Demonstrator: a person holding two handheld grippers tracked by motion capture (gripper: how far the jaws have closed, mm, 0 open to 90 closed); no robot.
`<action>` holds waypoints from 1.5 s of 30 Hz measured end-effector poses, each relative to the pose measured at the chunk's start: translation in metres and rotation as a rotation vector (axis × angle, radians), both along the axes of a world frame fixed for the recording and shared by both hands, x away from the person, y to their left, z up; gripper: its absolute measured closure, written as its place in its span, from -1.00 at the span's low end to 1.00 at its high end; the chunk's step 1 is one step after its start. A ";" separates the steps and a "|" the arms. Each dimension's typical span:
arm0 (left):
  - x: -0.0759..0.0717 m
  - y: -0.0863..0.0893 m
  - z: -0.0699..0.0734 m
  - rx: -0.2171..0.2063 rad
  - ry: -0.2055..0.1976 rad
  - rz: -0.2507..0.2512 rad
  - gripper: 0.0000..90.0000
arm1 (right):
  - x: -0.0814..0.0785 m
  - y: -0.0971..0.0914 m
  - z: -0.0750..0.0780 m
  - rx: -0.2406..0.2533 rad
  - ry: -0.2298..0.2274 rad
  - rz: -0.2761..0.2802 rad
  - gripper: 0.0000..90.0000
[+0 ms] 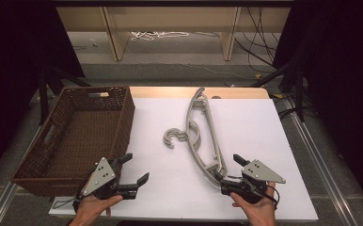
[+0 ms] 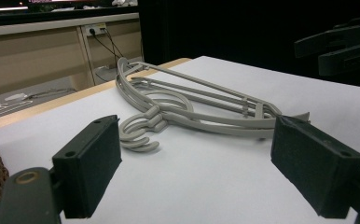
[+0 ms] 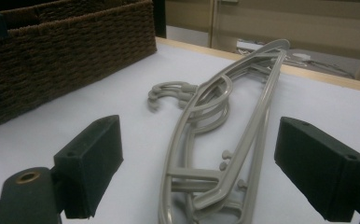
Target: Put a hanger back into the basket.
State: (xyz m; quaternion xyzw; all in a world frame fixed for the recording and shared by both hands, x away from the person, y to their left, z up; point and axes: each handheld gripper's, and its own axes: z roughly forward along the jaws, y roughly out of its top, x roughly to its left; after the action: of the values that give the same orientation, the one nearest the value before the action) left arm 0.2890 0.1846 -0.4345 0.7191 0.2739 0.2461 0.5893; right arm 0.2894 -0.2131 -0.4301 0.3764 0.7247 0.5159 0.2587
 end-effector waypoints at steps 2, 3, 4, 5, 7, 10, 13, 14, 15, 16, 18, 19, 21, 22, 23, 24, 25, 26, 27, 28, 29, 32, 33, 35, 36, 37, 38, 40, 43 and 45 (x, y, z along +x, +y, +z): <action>0.000 0.000 0.000 0.001 0.000 -0.001 -0.65 | 0.001 0.000 0.000 -0.001 -0.002 0.004 -0.64; 0.000 0.000 0.000 0.002 0.000 -0.001 -0.65 | 0.001 0.001 0.000 0.009 -0.002 0.004 -0.64; 0.000 -0.001 0.000 0.001 0.000 -0.001 -0.65 | 0.002 0.001 0.000 0.009 -0.003 0.004 -0.64; 0.000 -0.001 0.000 0.001 0.001 -0.001 -0.65 | 0.002 0.001 0.001 0.009 -0.004 0.003 -0.63; 0.000 -0.001 0.000 0.000 0.002 0.000 -0.65 | 0.003 0.000 0.002 0.006 -0.008 0.004 -0.63; 0.000 -0.001 0.000 0.000 0.002 0.000 -0.65 | 0.004 0.001 0.003 0.006 -0.004 -0.004 -0.63; 0.000 -0.001 0.000 -0.003 0.005 0.001 -0.65 | 0.006 0.002 0.005 -0.003 -0.002 -0.004 -0.63; 0.000 -0.001 0.000 -0.003 0.004 0.001 -0.65 | 0.006 0.003 0.005 -0.001 0.004 0.004 -0.63; 0.000 -0.001 0.000 -0.002 0.004 0.001 -0.65 | 0.008 0.004 0.006 -0.007 0.004 0.007 -0.63; 0.000 -0.001 -0.001 -0.004 0.007 0.002 -0.65 | 0.009 0.005 0.007 -0.005 0.009 0.010 -0.63; 0.001 -0.001 -0.001 -0.003 0.006 0.003 -0.65 | 0.011 0.008 0.010 -0.034 0.040 0.018 -0.62; 0.001 -0.001 -0.001 -0.001 0.007 0.003 -0.65 | 0.014 0.010 0.011 -0.037 0.051 0.030 -0.62; 0.001 -0.001 -0.001 0.001 0.009 0.003 -0.65 | 0.018 0.014 0.014 -0.061 0.073 0.038 -0.56; 0.002 -0.002 -0.002 -0.017 0.006 -0.003 -0.65 | 0.021 0.016 0.016 -0.077 0.088 0.052 -0.54; 0.002 -0.001 -0.001 -0.001 0.003 0.001 -0.65 | 0.024 0.019 0.018 -0.083 0.095 0.056 -0.51; 0.002 -0.001 -0.001 0.003 0.002 0.002 -0.65 | 0.028 0.021 0.020 -0.099 0.102 0.061 -0.49; 0.002 -0.001 -0.001 0.003 0.001 0.002 -0.65 | 0.031 0.024 0.021 -0.104 0.119 0.069 -0.44; 0.002 -0.001 -0.001 0.003 0.001 0.002 -0.65 | 0.031 0.024 0.021 -0.104 0.119 0.069 -0.44; 0.001 0.000 -0.001 0.001 0.005 0.004 -0.65 | 0.040 0.031 0.024 -0.127 0.151 0.091 -0.37; 0.001 -0.001 -0.001 -0.007 0.009 0.007 -0.65 | 0.043 0.034 0.025 -0.129 0.161 0.095 -0.36; 0.001 0.000 -0.001 -0.008 0.006 0.007 -0.65 | 0.047 0.038 0.025 -0.130 0.176 0.107 -0.34; 0.001 0.000 -0.001 -0.007 0.007 0.006 -0.65 | 0.056 0.045 0.026 -0.158 0.222 0.105 -0.31; 0.001 0.000 -0.001 -0.008 0.009 0.007 -0.65 | 0.064 0.051 0.025 -0.172 0.270 0.106 -0.29; 0.002 0.000 0.000 -0.003 -0.001 0.004 -0.65 | 0.071 0.056 0.022 -0.199 0.296 0.108 -0.24; 0.001 0.000 0.000 -0.002 0.003 0.003 -0.65 | 0.075 0.060 0.021 -0.216 0.312 0.118 -0.22; 0.001 -0.001 -0.001 -0.005 0.007 0.003 -0.65 | 0.079 0.064 0.018 -0.222 0.323 0.118 -0.19; 0.001 -0.001 -0.001 -0.006 0.009 0.003 -0.65 | 0.082 0.067 0.017 -0.236 0.357 0.125 -0.17; 0.002 0.000 0.000 -0.007 0.002 0.003 -0.65 | 0.090 0.074 0.010 -0.260 0.363 0.129 -0.11; 0.001 0.000 0.000 -0.004 0.003 0.001 -0.65 | 0.102 0.080 0.005 -0.272 0.419 0.129 -0.06; 0.001 0.001 0.000 -0.006 0.000 0.001 -0.65 | 0.109 0.083 0.002 -0.277 0.439 0.127 0.00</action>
State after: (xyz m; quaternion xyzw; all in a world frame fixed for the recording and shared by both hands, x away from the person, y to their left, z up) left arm 0.2904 0.1852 -0.4340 0.7173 0.2750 0.2458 0.5912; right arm 0.3985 -0.1306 -0.4285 0.3942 0.8494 0.3329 0.1114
